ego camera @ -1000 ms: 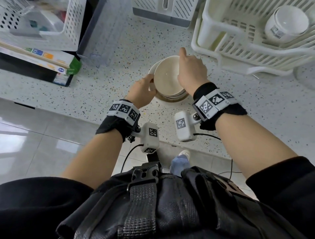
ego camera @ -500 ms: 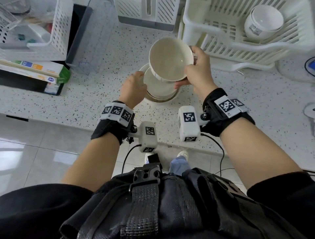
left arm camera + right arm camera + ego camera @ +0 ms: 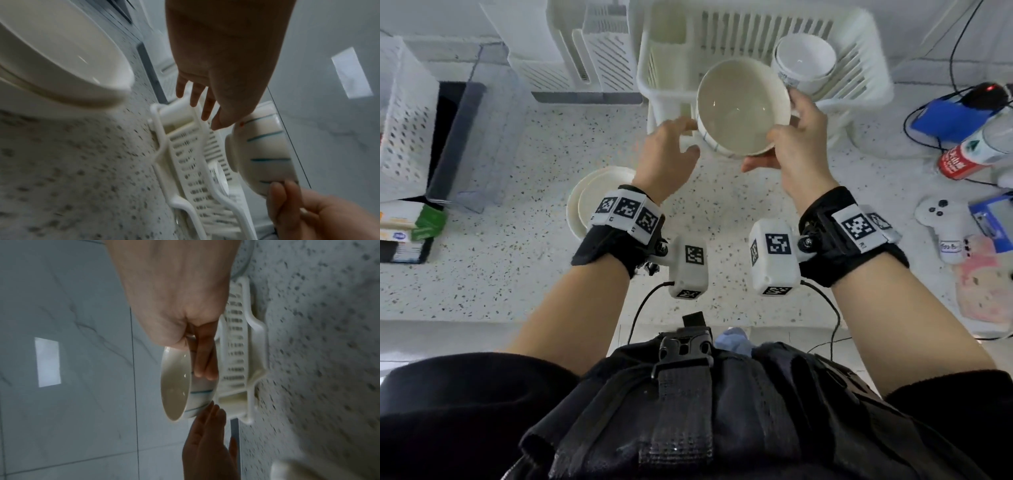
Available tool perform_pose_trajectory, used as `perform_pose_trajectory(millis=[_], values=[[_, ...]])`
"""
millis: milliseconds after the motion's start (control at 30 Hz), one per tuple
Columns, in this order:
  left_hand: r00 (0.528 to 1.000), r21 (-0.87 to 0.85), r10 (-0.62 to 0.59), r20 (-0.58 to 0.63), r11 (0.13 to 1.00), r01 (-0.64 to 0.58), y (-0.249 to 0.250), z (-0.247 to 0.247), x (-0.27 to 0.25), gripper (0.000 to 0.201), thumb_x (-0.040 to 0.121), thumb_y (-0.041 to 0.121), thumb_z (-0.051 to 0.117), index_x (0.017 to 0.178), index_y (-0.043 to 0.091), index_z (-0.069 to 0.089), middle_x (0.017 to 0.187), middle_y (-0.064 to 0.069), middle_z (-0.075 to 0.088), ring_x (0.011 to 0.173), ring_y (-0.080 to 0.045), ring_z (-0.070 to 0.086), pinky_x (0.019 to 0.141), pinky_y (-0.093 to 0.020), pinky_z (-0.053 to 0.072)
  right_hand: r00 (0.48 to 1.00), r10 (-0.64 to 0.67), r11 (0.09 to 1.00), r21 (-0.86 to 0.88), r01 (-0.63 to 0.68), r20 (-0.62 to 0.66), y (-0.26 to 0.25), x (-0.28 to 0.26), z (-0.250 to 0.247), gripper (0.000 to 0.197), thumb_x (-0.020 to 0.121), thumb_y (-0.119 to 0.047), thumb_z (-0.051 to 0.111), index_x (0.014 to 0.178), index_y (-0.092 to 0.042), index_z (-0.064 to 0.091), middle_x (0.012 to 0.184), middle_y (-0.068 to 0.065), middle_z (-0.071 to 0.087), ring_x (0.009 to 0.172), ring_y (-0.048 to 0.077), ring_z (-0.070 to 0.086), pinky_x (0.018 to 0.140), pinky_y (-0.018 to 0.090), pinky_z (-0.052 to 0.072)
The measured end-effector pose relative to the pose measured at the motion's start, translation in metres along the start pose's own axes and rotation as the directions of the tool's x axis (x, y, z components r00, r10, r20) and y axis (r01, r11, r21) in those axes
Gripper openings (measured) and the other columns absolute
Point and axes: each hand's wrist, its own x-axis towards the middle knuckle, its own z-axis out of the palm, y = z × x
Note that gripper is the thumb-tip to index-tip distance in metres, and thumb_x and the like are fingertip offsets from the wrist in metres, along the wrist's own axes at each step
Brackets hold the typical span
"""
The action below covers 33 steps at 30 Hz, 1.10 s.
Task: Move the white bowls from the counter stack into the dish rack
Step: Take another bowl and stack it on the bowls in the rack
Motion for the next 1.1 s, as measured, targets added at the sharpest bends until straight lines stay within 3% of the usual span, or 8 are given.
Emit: perform_pose_trajectory(millis=[100,200,433,500,633,767,900,1100], values=[[0.997,0.051,0.043,0.059,0.998,-0.047,0.036,0.031,0.027,0.037,0.089,0.011,0.053,0.126,0.010,0.054,0.129,-0.008,0.057,0.116,-0.023,0.052,0.086,-0.015,0.032,0.998,-0.040,0.999,0.007,0.040,-0.048,-0.009,0.027,-0.037,0.060,0.081,0.016,0.036,0.128,-0.018,0.050,0.118,0.007,0.054,0.062,0.023,0.071,0.044,0.032,0.058],[0.990,0.057,0.075,0.117,0.995,-0.082,0.063,0.060,0.056,0.038,0.089,0.010,0.053,0.126,0.009,0.054,0.130,-0.009,0.058,0.119,-0.024,0.053,0.094,-0.024,0.038,0.996,-0.050,0.999,-0.018,0.049,-0.076,-0.017,0.058,-0.070,0.056,0.080,0.016,0.034,0.117,-0.024,0.050,0.105,-0.003,0.055,0.050,0.017,0.070,0.044,0.034,0.059],[0.967,0.154,0.005,0.255,0.987,-0.046,0.088,0.104,0.109,0.041,0.091,0.017,0.054,0.131,0.008,0.050,0.136,-0.008,0.054,0.126,-0.023,0.050,0.107,-0.032,0.037,0.991,-0.058,0.997,-0.063,0.050,-0.124,-0.022,0.131,-0.108,0.063,0.078,0.009,0.035,0.134,-0.015,0.047,0.131,0.010,0.050,0.094,0.037,0.065,0.052,0.040,0.061],[0.938,0.196,-0.012,0.346,0.979,-0.060,0.088,0.114,0.119,0.042,0.092,0.021,0.053,0.132,0.010,0.048,0.136,-0.009,0.054,0.123,-0.023,0.052,0.104,-0.029,0.038,0.985,-0.092,0.993,-0.091,0.079,-0.148,-0.023,0.151,-0.108,0.063,0.073,0.004,0.036,0.132,-0.015,0.049,0.128,0.008,0.052,0.098,0.039,0.064,0.059,0.046,0.062],[0.866,0.216,-0.038,0.498,0.973,-0.081,0.082,0.124,0.140,0.039,0.093,0.028,0.051,0.130,0.017,0.052,0.129,-0.006,0.061,0.106,-0.025,0.063,0.089,-0.025,0.044,0.979,-0.076,0.995,-0.082,0.061,-0.189,-0.027,0.190,-0.102,0.056,0.082,0.011,0.035,0.131,-0.012,0.046,0.121,0.007,0.048,0.085,0.038,0.068,0.046,0.038,0.060],[0.784,0.191,-0.089,0.614,0.981,-0.038,0.074,0.120,0.162,0.038,0.088,0.035,0.059,0.123,0.020,0.060,0.122,-0.005,0.066,0.107,-0.024,0.062,0.096,-0.034,0.044,0.975,-0.041,0.993,-0.116,0.016,-0.218,-0.023,0.227,-0.090,0.055,0.083,0.012,0.034,0.131,-0.011,0.047,0.124,0.007,0.046,0.102,0.039,0.060,0.047,0.041,0.061],[0.695,0.203,-0.138,0.706,0.979,-0.012,0.062,0.120,0.179,0.063,0.070,0.061,0.064,0.122,0.027,0.060,0.130,0.004,0.060,0.116,-0.015,0.056,0.106,-0.040,0.040,0.976,-0.001,0.990,-0.140,-0.030,-0.216,-0.016,0.252,-0.078,0.052,0.084,0.011,0.032,0.129,-0.012,0.047,0.120,0.003,0.044,0.107,0.040,0.058,0.050,0.044,0.061],[0.699,0.221,-0.190,0.689,0.974,0.047,0.042,0.128,0.192,0.092,0.054,0.069,0.071,0.134,0.037,0.040,0.149,0.009,0.036,0.138,-0.015,0.032,0.116,-0.044,0.025,0.984,0.048,0.970,-0.228,-0.086,-0.169,-0.005,0.272,-0.067,0.051,0.087,0.010,0.033,0.132,-0.010,0.045,0.113,0.000,0.041,0.099,0.040,0.061,0.051,0.044,0.061]])
